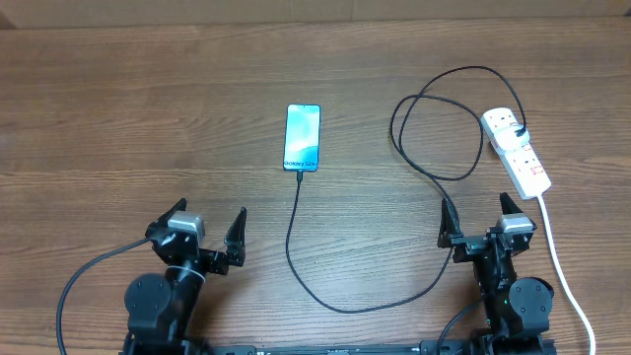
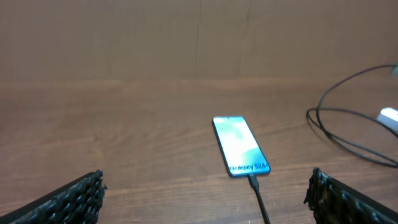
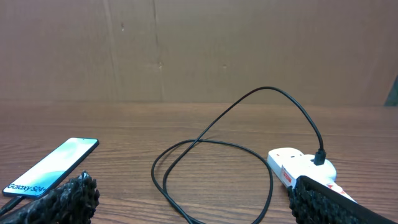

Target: Plug charger to phone and switch on socket

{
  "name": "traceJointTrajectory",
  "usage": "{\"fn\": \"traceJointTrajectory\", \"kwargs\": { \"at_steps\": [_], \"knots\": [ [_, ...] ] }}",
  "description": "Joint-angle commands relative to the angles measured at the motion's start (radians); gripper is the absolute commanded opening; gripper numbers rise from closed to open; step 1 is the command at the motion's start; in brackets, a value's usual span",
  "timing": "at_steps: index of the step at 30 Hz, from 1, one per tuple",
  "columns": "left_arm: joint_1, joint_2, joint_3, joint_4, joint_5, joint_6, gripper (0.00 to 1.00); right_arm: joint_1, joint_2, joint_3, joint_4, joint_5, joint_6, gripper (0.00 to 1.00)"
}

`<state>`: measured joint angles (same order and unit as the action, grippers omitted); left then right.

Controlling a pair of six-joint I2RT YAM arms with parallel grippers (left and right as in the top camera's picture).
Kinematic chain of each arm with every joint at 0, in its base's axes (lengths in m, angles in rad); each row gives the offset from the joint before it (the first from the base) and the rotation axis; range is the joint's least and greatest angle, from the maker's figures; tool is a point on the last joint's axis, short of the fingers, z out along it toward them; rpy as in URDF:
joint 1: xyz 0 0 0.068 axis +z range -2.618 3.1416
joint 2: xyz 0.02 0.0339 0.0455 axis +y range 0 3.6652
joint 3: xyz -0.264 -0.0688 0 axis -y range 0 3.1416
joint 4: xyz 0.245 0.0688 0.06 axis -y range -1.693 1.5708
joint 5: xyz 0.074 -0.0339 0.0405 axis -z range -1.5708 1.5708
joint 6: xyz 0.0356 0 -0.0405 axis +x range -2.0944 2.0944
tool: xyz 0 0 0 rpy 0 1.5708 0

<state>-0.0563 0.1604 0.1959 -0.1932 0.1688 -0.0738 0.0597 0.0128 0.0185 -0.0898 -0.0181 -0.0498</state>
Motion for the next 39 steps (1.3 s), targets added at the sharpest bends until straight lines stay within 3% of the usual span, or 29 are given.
{"fn": "traceJointTrajectory", "kwargs": {
  "at_steps": [1, 15, 27, 39],
  "knots": [
    [0.006, -0.085, -0.062, 0.042, 0.001, 0.018, 0.99, 0.003, -0.010, -0.010, 0.005, 0.008, -0.004, 1.00],
    [0.035, -0.158, -0.193, 0.161, -0.047, -0.010, 0.99, 0.003, -0.010, -0.010, 0.005, 0.008, -0.004, 1.00],
    [0.060, -0.158, -0.192, 0.115, -0.146, -0.018, 0.99, 0.003, -0.010, -0.010, 0.005, 0.008, -0.004, 1.00],
    [0.060, -0.158, -0.192, 0.112, -0.160, 0.096, 1.00, 0.003, -0.010, -0.010, 0.005, 0.008, -0.004, 1.00]
  ]
}}
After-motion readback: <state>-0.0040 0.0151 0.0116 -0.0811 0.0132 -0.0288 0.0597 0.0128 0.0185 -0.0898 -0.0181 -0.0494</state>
